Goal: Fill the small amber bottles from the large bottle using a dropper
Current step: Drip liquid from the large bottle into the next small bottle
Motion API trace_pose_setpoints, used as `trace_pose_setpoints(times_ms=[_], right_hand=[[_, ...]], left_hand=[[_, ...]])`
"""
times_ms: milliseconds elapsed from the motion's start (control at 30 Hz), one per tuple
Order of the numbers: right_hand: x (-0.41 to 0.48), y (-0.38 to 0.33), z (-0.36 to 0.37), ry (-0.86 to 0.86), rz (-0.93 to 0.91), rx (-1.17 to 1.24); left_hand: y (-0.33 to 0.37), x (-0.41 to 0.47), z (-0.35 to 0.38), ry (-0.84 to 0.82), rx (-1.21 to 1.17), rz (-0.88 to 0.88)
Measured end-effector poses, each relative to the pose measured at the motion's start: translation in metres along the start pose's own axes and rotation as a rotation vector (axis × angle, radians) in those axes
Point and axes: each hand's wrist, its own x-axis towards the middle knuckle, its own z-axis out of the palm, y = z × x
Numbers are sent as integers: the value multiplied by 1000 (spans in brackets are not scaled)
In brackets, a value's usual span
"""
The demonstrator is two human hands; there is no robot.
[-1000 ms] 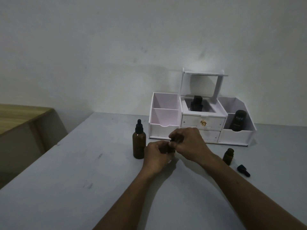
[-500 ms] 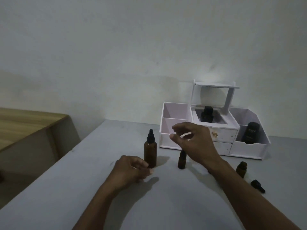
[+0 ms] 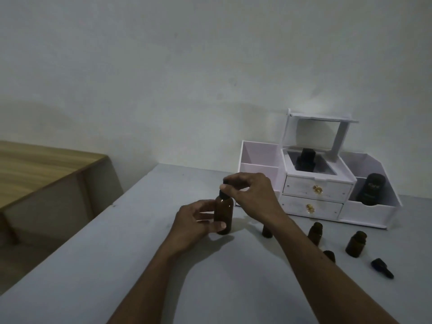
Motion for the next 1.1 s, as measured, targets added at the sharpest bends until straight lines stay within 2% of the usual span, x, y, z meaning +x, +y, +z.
trace_pose_setpoints(times_ms=[667,1100], right_hand=[[0,-7,13,170,-6,42],[0,-13,5,143,-38,30]], left_hand=[[-6,0,6,22,8,42],[-8,2,6,36,5,44]])
